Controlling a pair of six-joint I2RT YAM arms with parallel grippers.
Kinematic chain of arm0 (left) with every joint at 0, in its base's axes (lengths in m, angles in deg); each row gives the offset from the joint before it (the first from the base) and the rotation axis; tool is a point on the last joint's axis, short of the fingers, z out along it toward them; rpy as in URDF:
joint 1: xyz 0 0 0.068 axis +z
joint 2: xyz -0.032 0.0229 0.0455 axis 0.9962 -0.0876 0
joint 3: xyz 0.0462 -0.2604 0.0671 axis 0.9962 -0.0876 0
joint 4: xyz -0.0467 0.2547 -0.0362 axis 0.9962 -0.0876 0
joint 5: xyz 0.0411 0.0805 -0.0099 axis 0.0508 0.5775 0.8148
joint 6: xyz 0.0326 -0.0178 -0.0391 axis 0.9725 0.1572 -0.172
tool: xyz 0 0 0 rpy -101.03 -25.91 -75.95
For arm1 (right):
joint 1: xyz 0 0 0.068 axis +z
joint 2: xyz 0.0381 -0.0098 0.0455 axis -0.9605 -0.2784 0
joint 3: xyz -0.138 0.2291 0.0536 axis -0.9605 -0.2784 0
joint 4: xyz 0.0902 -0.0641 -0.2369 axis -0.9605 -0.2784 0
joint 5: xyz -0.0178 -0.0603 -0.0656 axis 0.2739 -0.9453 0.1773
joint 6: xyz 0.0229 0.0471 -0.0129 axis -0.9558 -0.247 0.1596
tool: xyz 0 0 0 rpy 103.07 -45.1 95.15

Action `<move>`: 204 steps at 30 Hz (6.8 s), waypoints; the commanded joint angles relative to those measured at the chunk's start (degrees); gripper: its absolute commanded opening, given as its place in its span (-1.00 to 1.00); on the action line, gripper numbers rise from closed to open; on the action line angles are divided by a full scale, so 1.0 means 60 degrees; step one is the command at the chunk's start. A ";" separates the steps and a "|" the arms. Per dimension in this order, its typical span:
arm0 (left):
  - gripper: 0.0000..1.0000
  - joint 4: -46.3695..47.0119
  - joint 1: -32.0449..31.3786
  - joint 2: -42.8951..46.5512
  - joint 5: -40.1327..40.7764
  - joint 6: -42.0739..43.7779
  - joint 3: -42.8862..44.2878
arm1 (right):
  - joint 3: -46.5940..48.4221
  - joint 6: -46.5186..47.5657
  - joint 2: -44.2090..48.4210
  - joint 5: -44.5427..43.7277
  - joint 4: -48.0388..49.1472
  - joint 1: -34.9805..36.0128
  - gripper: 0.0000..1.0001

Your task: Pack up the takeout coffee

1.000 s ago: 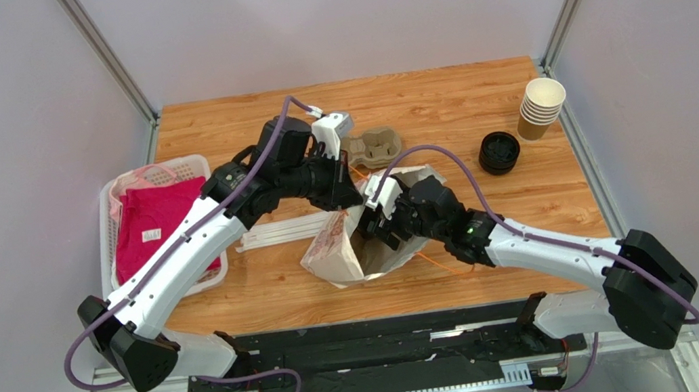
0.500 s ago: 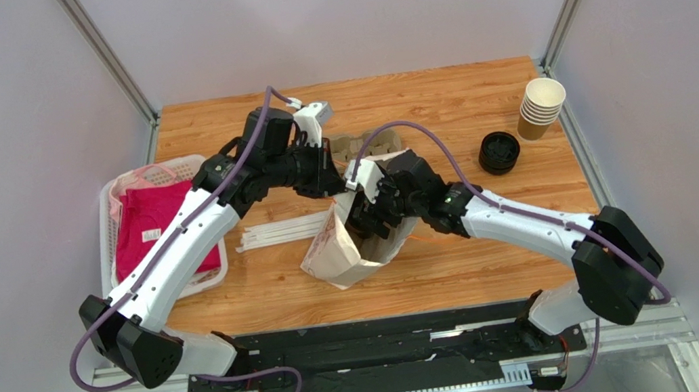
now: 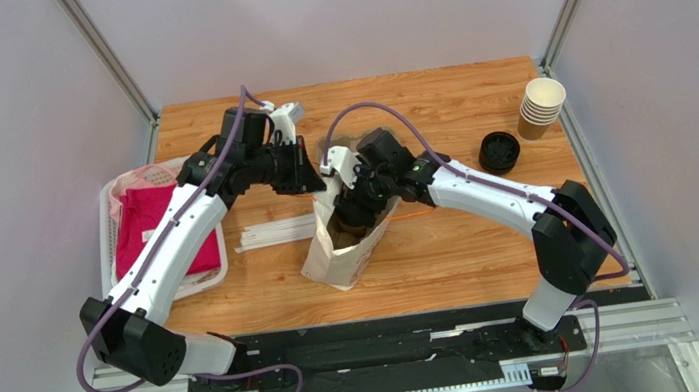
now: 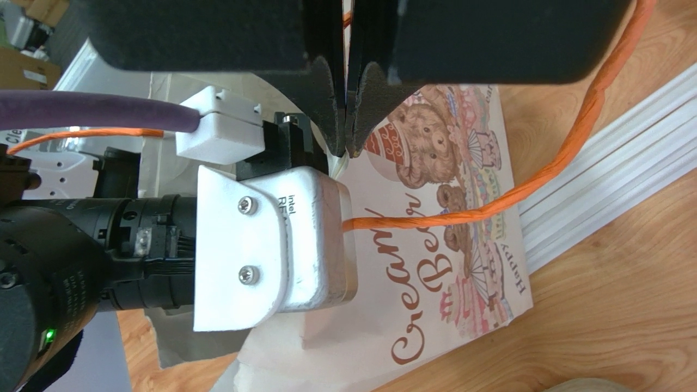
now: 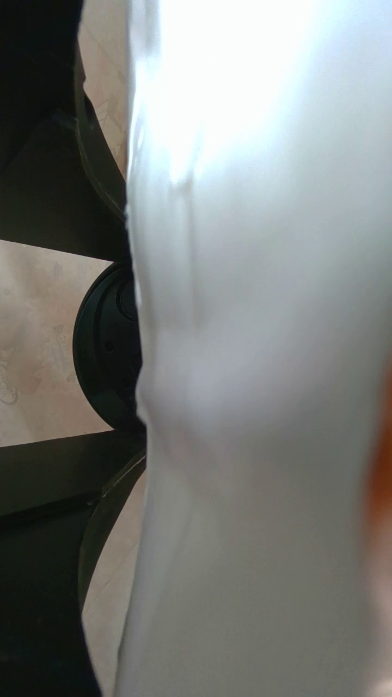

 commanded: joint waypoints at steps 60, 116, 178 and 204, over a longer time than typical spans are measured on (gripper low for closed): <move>-1.00 -0.0342 0.0948 0.0470 -0.0918 0.0675 -0.0751 | 0.2313 -0.0635 -0.1268 0.0175 -0.2895 -0.0015 0.78; -1.00 -0.0240 0.0889 0.0426 -0.0947 0.0704 -0.0692 | 0.3661 -0.1573 0.0138 0.1303 -0.2485 -0.0029 0.86; 0.54 -0.1484 0.0420 0.0924 -0.0640 0.3062 0.0817 | 0.4232 -0.2115 0.0944 0.0205 -0.2368 -0.0190 0.91; 0.81 -0.1426 0.0362 0.1217 -0.1708 0.6504 0.0348 | 0.4232 -0.2173 0.0945 0.0278 -0.2324 -0.0674 0.92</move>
